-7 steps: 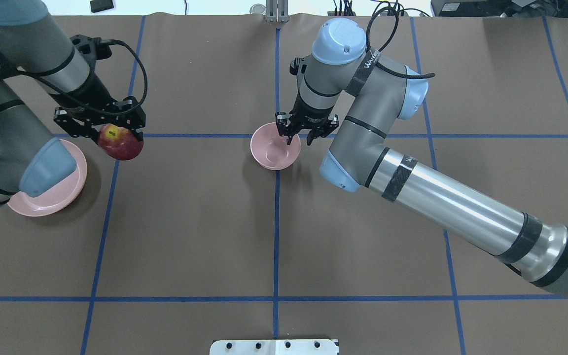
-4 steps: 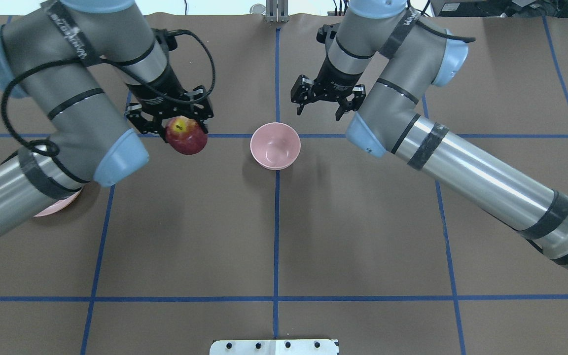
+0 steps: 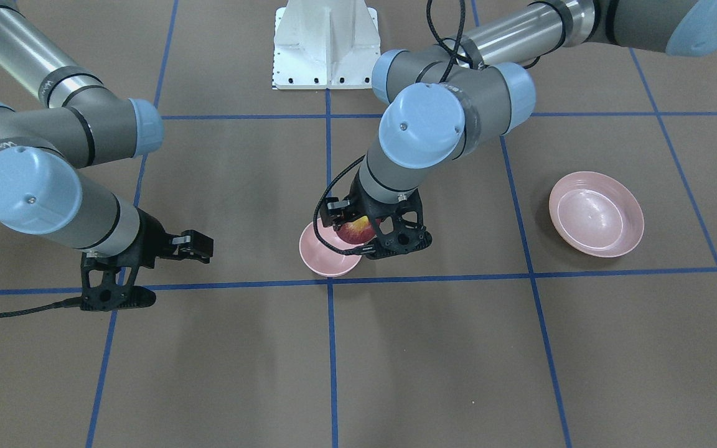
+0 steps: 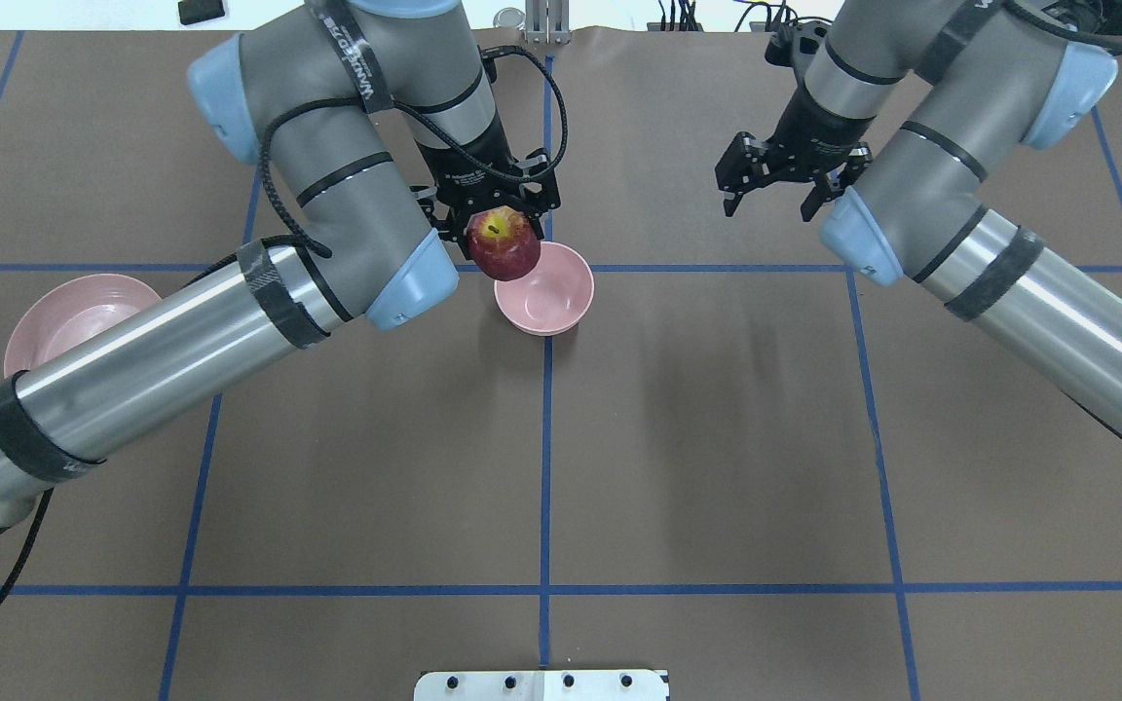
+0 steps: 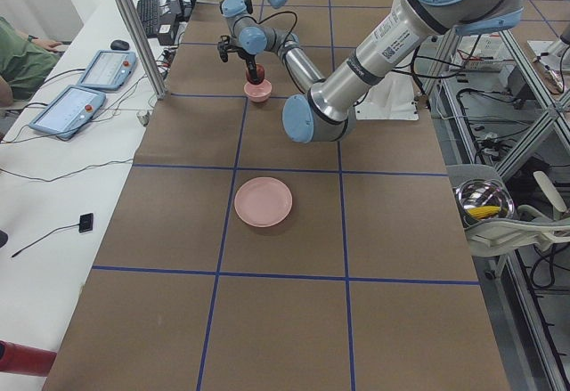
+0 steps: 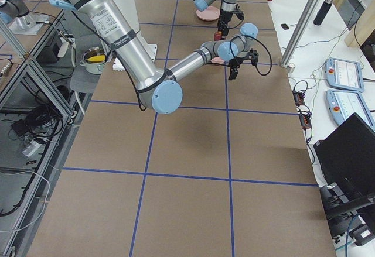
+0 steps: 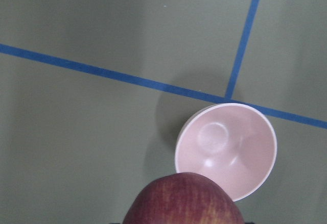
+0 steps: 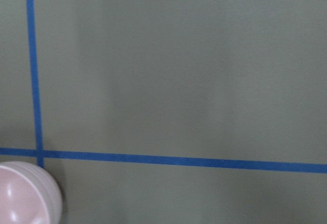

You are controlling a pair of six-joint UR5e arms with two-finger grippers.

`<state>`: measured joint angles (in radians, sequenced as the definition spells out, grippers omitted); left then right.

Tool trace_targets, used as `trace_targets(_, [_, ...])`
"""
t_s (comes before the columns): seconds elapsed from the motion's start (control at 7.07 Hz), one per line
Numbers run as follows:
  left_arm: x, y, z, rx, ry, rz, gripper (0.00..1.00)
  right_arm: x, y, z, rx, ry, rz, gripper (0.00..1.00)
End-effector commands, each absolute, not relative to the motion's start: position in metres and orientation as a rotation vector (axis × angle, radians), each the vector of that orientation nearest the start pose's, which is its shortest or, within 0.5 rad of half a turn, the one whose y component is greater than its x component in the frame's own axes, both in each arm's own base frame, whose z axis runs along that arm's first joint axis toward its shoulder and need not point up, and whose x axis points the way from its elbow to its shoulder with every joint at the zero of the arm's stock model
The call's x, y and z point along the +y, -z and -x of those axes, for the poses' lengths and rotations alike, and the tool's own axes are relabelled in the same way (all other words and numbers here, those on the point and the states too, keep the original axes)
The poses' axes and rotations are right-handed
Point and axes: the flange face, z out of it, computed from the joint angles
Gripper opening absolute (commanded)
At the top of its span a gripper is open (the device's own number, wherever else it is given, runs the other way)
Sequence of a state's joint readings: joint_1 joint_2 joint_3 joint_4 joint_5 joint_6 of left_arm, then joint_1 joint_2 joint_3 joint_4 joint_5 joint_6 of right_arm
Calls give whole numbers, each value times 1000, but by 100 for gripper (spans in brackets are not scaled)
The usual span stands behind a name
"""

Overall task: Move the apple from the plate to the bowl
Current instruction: 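Carry apple over bowl with left gripper while right gripper withdraws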

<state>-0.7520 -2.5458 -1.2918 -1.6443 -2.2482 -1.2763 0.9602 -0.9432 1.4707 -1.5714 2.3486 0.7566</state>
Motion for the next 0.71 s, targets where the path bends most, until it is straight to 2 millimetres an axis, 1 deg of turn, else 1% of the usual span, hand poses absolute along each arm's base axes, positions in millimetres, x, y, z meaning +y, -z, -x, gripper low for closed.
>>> trace_targets(0.0, [-583,-141,-570,943,151,159,0,-608,-362,302,-872,107,66,100])
trace_targets(0.14, [-571,-145,-584,936,133,171,0,-603,-372,293,-866,109,57,100])
trace_targets(0.28, [-569,-145,-588,933,130,175,0,-605,-374,287,-865,98,53,100])
trace_targets(0.42, [-571,-154,-592,918,135,185,0,-607,-376,282,-864,90,54,100])
trace_targets(0.57, [-569,-158,-596,915,132,189,0,-610,-376,277,-865,79,58,100])
